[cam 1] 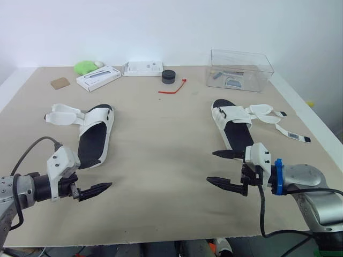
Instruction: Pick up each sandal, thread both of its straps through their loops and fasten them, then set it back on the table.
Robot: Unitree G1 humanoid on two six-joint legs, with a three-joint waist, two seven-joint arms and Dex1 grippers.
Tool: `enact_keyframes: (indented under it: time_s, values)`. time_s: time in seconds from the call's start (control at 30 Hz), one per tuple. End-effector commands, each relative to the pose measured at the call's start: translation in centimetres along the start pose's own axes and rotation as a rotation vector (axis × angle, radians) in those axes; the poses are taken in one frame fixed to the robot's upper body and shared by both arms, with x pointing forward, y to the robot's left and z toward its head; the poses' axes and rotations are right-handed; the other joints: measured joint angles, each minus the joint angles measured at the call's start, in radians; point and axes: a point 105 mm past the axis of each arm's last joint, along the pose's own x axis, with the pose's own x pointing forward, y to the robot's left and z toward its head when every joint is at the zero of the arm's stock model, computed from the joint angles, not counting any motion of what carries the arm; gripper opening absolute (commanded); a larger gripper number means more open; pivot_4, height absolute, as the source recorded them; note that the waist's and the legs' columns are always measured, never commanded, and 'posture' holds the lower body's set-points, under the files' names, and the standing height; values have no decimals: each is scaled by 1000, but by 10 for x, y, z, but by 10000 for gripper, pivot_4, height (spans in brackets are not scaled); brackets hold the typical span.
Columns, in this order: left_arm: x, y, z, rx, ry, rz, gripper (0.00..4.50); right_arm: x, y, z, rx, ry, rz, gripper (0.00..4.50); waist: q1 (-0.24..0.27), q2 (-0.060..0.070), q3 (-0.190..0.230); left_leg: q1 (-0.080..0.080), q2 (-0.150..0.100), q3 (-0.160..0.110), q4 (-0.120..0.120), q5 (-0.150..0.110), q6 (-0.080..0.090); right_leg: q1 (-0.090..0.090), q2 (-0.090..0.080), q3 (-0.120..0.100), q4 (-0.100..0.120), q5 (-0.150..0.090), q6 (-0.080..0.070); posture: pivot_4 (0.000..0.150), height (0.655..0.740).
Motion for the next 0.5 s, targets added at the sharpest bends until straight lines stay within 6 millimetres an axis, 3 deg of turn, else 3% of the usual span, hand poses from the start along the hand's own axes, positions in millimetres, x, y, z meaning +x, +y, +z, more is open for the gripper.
enact_keyframes:
  time_s: [0.03,0.5]
  values:
    - [2,1,9,52,-16,1,44582,-1,-1,11,-26,-19,-26,45000,0,0,0,0,0,0,0,0,0,0,0,0,0,0,0,1500,7400]
    - [13,-1,14,45,-46,-36,44582,0,-9,15,50,-29,-161,45000,0,0,0,0,0,0,0,0,0,0,0,0,1,0,0,1500,7400]
